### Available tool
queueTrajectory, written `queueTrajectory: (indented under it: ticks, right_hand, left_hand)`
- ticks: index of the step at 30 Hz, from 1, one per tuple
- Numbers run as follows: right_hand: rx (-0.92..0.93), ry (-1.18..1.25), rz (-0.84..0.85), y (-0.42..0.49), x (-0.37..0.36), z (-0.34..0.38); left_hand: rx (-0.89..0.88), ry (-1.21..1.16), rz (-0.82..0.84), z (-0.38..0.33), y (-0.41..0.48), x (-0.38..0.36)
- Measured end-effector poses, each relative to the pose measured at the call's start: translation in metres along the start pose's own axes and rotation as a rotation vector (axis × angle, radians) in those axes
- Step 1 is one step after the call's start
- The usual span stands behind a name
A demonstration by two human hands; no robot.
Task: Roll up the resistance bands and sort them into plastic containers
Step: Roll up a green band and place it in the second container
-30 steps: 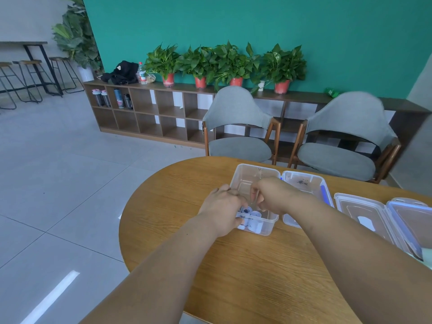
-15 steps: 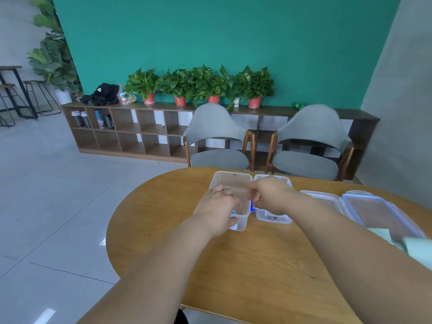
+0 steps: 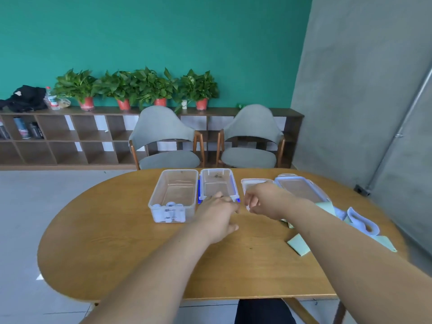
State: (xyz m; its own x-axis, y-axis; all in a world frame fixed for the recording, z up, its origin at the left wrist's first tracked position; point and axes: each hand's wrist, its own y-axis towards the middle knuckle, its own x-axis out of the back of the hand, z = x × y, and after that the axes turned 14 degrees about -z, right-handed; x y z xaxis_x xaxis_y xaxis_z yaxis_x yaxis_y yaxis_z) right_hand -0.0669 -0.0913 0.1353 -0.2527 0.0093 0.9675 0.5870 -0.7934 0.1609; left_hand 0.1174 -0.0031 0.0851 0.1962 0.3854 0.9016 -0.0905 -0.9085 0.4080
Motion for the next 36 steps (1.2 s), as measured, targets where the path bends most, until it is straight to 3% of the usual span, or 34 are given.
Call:
queueTrajectory:
  ticks: [11, 18, 26, 36]
  right_hand:
    - [-0.207, 0.012, -0.007, -0.063, 0.011, -0.090]
    - [-0.274, 0.023, 0.018, -0.089, 0.003, -0.131]
    - [-0.283, -0.016, 0.096, -0.104, -0.046, -0.147]
    - [-0.220, -0.101, -0.088, -0.100, -0.071, -0.151]
  left_hand:
    - [-0.195, -0.062, 0.053, -0.086, 0.031, -0.041]
    - [-0.220, -0.104, 0.067, -0.126, 0.040, -0.064]
    - [-0.182, -0.039, 0.180, -0.143, 0.038, -0.104]
    - [-0.030, -0.213, 0.146, -0.130, 0.033, -0.122]
